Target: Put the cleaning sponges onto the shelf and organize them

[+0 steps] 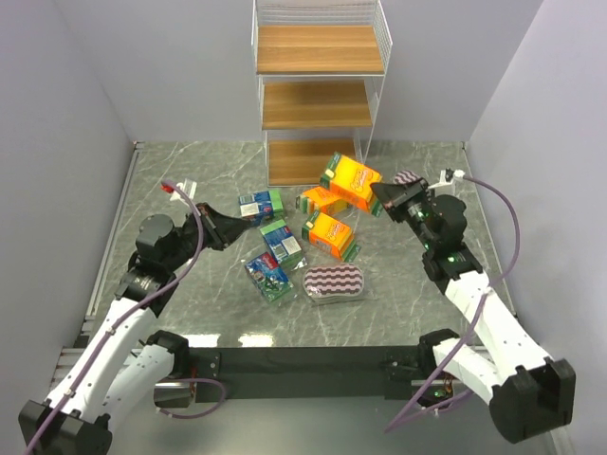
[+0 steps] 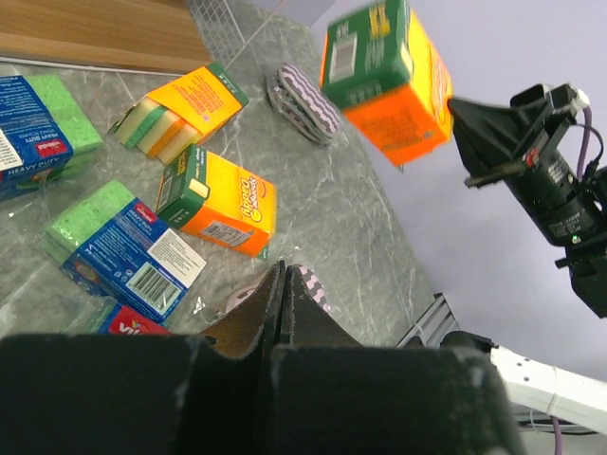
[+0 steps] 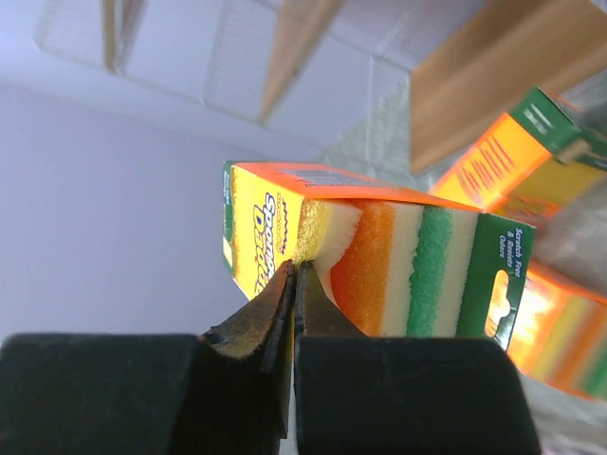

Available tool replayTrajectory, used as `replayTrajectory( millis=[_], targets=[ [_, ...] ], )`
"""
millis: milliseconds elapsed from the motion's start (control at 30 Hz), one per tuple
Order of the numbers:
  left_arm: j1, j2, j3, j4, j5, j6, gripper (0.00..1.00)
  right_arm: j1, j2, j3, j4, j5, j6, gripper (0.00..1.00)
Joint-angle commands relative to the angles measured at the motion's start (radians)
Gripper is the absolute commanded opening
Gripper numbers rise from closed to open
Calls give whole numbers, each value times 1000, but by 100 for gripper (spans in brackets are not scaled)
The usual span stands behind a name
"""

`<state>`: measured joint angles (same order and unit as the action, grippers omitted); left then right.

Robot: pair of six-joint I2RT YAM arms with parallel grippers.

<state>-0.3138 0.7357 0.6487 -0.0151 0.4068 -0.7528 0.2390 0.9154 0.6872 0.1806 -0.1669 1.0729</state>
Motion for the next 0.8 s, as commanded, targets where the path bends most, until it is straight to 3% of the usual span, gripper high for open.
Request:
replayTrajectory(
  millis=[0,133,300,567,767],
  targets=[
    [-2,-39,12,-9,9,-5,1,69,57,97,186,228,99,0],
    [-2,-68,14,-39,-5,0,1,161,129,152,234,443,163,0],
    [-2,-102,17,-74,-14,3,1,223,285,328,142,596,248,0],
    [-1,-139,42,-140,-45,26,1,226,528,578,25,586,312,0],
    [-2,-160,49,-167,-54,35,1,224,619,687,-29,561,286,0]
  ],
)
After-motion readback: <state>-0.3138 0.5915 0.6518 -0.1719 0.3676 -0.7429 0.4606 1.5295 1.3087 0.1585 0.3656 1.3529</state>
